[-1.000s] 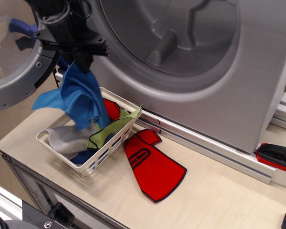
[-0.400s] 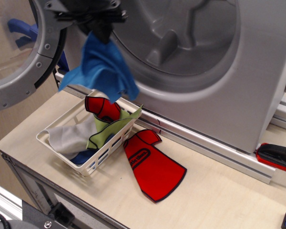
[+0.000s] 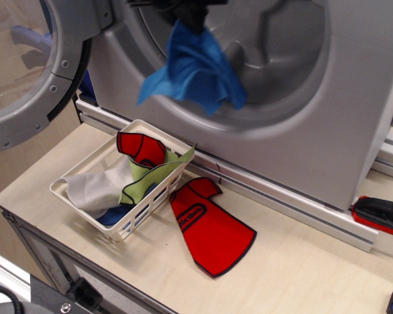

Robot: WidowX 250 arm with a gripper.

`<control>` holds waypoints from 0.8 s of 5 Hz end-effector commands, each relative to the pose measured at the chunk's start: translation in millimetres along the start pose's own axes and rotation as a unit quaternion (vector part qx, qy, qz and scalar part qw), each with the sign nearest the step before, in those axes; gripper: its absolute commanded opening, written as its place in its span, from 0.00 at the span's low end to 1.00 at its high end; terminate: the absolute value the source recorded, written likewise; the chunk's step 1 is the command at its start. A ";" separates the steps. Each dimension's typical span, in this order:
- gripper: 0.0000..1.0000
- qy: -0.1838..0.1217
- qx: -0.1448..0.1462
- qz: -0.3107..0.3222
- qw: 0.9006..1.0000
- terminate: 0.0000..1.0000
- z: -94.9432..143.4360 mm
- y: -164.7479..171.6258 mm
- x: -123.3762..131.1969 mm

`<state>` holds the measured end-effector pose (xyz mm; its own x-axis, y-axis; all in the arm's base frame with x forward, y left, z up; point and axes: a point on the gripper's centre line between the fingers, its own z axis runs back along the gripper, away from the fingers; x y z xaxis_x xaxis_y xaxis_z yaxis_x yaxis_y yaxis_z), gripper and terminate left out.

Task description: Put clothes in laundry machine

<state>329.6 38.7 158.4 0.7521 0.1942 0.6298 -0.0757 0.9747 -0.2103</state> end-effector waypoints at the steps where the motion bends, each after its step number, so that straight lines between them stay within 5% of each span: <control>1: 0.00 -0.112 -0.016 -0.058 0.992 0.00 -9.7 -22.4 22.8; 4: 0.00 -0.143 0.012 -0.058 0.988 0.00 -64.9 -23.3 36.6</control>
<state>402.6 17.8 116.8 0.5882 0.1131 0.8007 -0.0282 0.9924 -0.1194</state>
